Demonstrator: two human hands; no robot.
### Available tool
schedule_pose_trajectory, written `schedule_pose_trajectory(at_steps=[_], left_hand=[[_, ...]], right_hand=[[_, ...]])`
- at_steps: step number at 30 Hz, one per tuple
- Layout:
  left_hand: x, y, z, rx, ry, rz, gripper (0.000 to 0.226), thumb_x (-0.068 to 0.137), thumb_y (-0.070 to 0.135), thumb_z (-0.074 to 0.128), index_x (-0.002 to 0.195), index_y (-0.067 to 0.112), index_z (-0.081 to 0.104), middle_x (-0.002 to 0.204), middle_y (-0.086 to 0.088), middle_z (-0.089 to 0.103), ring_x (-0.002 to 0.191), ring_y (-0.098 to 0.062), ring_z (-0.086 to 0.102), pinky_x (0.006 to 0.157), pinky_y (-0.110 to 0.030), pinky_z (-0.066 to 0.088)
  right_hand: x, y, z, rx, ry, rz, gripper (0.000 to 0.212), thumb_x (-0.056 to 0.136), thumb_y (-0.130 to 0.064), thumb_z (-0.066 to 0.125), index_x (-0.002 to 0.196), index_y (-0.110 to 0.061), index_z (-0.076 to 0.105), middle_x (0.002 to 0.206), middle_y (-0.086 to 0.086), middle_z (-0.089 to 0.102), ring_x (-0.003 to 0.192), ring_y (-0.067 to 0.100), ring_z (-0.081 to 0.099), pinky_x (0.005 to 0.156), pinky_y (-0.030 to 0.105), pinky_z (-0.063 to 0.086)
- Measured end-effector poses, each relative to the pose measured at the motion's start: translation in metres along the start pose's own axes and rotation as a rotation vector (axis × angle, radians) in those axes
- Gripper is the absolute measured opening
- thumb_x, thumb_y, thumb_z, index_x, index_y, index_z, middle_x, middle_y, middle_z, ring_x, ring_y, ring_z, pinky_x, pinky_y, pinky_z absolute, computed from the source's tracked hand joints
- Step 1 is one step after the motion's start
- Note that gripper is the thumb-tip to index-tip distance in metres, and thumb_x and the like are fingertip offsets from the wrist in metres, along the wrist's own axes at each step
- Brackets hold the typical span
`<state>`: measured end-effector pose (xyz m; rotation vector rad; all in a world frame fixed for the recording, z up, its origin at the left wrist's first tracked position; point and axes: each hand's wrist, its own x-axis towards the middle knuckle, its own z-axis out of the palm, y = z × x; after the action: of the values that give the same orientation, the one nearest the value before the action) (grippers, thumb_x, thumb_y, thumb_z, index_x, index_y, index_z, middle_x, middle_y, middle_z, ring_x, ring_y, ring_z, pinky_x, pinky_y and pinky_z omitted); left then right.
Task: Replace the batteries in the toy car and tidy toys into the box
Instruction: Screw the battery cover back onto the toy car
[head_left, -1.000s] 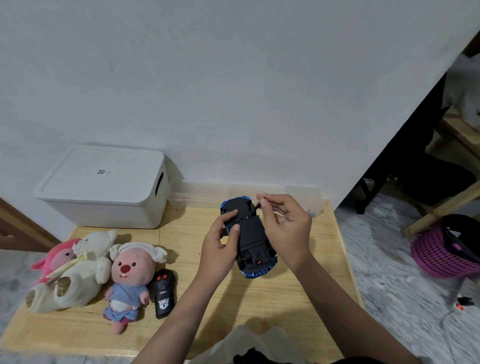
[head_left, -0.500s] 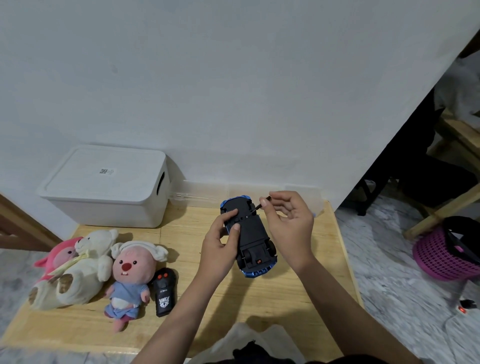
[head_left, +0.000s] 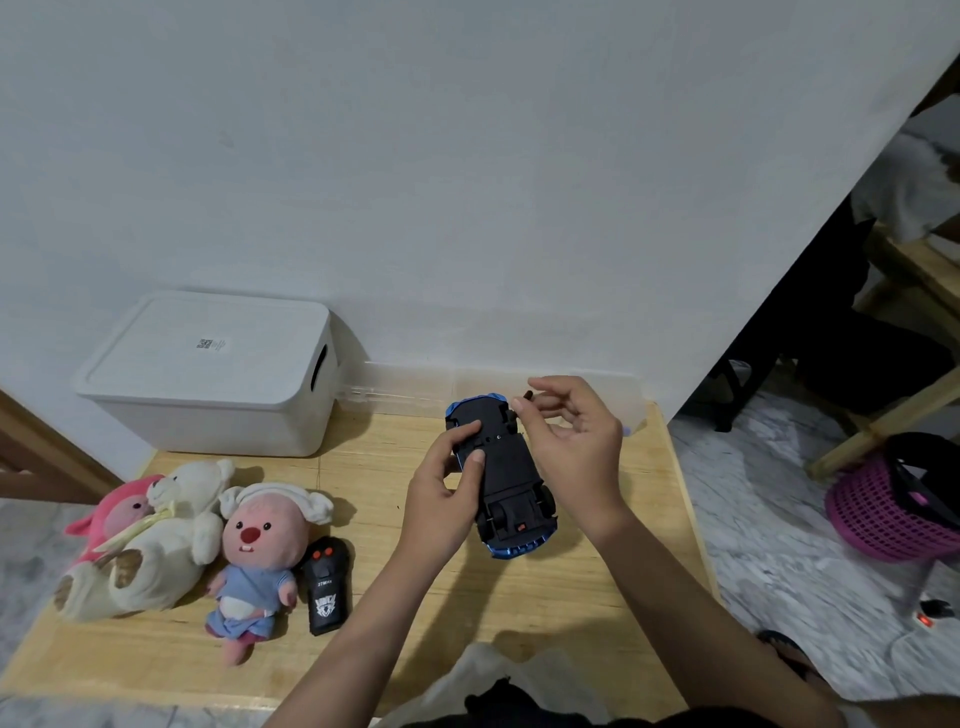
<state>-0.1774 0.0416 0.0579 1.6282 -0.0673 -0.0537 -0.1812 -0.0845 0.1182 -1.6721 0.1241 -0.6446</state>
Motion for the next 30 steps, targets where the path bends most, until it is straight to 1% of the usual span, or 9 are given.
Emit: schedule_pose_trajectory(at_steps=[4,6,8,13,17,20,23,27,30], left_hand=[[0.0,0.0,0.001,0.003,-0.01,-0.007,0.028,0.094,0.017,0.055,0.112,0.038,0.059,0.1,0.0,0.065,0.092,-0.017,0.061,0.07,-0.036,0.058],[0.001,0.0,0.001,0.001,-0.009,-0.008,0.029,0.094,0.016,0.055,0.111,0.039,0.059,0.098,-0.001,0.065,0.09,-0.017,0.061,0.068,-0.033,0.058],[0.002,-0.001,0.0,0.001,-0.01,-0.007,0.029,0.094,0.016,0.055,0.111,0.039,0.059,0.098,-0.001,0.065,0.089,-0.016,0.061,0.066,-0.029,0.057],[0.003,-0.002,0.002,0.0,-0.008,0.004,0.028,0.094,0.014,0.055,0.112,0.035,0.059,0.102,0.006,0.065,0.088,-0.012,0.06,0.065,-0.022,0.055],[0.005,-0.004,0.001,0.003,-0.006,0.004,0.028,0.094,0.015,0.055,0.113,0.034,0.059,0.103,0.006,0.065,0.091,-0.014,0.06,0.07,-0.027,0.057],[0.006,-0.007,0.0,0.01,-0.01,0.01,0.029,0.094,0.015,0.055,0.111,0.038,0.059,0.105,0.009,0.065,0.092,-0.016,0.06,0.072,-0.03,0.057],[0.005,-0.009,0.002,0.003,-0.02,-0.007,0.03,0.093,0.018,0.056,0.11,0.043,0.06,0.104,0.003,0.066,0.095,-0.022,0.062,0.075,-0.045,0.057],[0.006,-0.01,0.0,0.003,-0.013,-0.008,0.031,0.093,0.019,0.056,0.11,0.045,0.06,0.103,0.001,0.066,0.094,-0.027,0.062,0.076,-0.052,0.056],[0.006,-0.01,-0.001,0.011,-0.018,-0.008,0.031,0.093,0.02,0.056,0.11,0.045,0.06,0.103,0.002,0.066,0.093,-0.027,0.063,0.074,-0.054,0.056]], right_hand=[[0.001,0.002,-0.002,-0.002,-0.005,0.008,0.022,0.079,-0.004,0.074,0.084,-0.025,0.068,0.081,-0.005,0.069,0.075,0.007,0.065,0.066,0.019,0.054],[0.0,0.004,-0.004,0.007,-0.025,0.006,0.021,0.083,-0.001,0.068,0.089,-0.021,0.069,0.091,-0.005,0.071,0.084,0.007,0.067,0.074,0.023,0.056],[0.001,0.003,-0.004,0.018,-0.03,0.02,0.022,0.083,0.002,0.068,0.087,-0.02,0.069,0.089,-0.005,0.072,0.084,0.006,0.068,0.077,0.023,0.055],[0.004,0.004,-0.005,-0.043,-0.009,-0.083,0.018,0.078,0.001,0.073,0.087,-0.014,0.071,0.08,0.003,0.067,0.074,0.005,0.065,0.067,0.013,0.052],[0.004,0.009,-0.007,-0.052,-0.064,-0.063,0.021,0.084,0.003,0.065,0.096,-0.014,0.072,0.095,-0.001,0.071,0.091,0.007,0.068,0.078,0.022,0.056],[0.006,0.008,-0.006,-0.026,-0.056,-0.016,0.024,0.082,0.004,0.067,0.091,-0.018,0.072,0.088,-0.001,0.072,0.083,0.007,0.069,0.078,0.021,0.055],[0.007,0.01,-0.005,-0.082,-0.036,-0.084,0.02,0.079,0.0,0.072,0.087,-0.019,0.072,0.084,0.002,0.068,0.076,0.008,0.066,0.068,0.025,0.057],[0.004,0.012,-0.007,-0.074,-0.108,-0.087,0.021,0.085,0.003,0.064,0.1,-0.009,0.072,0.1,-0.001,0.07,0.096,0.003,0.067,0.08,0.02,0.055],[0.004,0.011,-0.006,-0.057,-0.113,-0.027,0.026,0.083,0.002,0.067,0.097,-0.019,0.072,0.094,-0.003,0.072,0.09,0.005,0.069,0.083,0.021,0.054]])
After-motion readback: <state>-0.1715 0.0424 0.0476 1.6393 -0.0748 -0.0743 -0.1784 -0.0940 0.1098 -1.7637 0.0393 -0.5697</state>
